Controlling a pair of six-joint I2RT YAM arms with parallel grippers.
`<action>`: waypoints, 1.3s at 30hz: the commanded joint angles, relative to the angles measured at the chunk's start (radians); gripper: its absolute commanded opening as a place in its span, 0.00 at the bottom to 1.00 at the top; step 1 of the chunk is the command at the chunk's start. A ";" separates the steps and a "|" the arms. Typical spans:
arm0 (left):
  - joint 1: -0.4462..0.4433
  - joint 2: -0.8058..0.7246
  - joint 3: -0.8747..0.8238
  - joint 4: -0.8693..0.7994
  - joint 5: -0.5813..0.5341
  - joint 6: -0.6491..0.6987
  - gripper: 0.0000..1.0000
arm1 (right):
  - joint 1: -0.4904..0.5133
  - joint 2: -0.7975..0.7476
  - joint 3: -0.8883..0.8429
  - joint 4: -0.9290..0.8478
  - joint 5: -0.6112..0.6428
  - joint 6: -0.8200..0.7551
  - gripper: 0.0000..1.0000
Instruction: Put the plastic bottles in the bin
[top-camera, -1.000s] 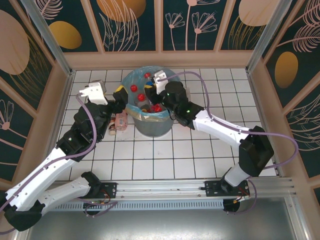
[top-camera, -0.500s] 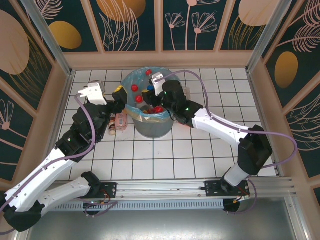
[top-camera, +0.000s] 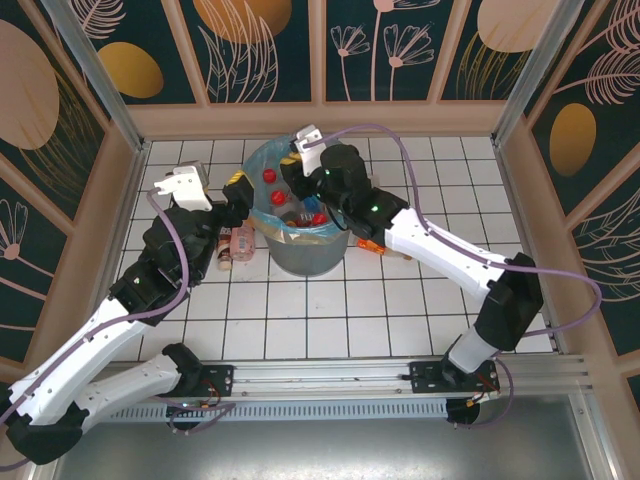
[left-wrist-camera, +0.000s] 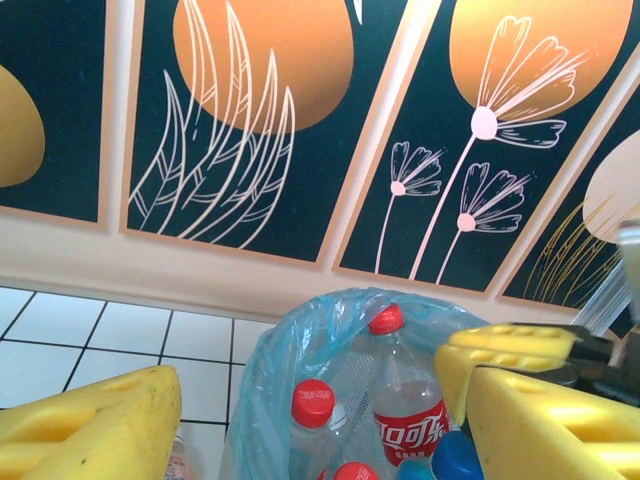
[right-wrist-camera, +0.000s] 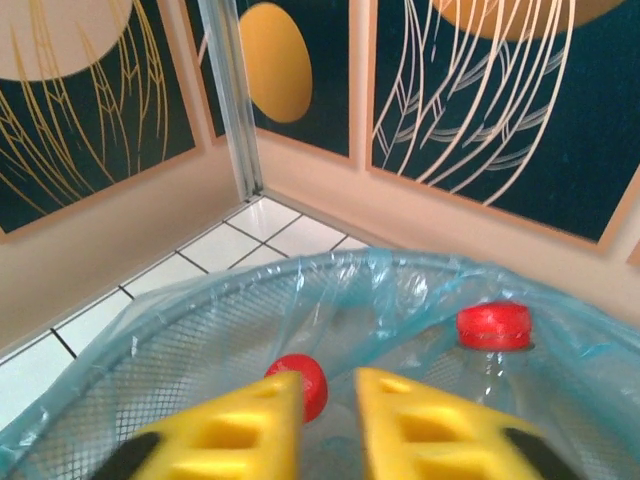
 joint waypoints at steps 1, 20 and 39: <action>0.001 -0.013 -0.004 0.024 -0.014 -0.012 0.75 | -0.009 0.028 -0.023 -0.024 0.014 0.037 0.11; 0.001 0.009 0.016 -0.001 0.008 0.008 0.76 | -0.021 0.035 0.222 -0.185 -0.044 0.065 0.41; 0.001 0.132 0.085 0.072 0.440 0.038 0.75 | -0.571 -0.263 -0.201 -0.338 -0.070 0.347 0.70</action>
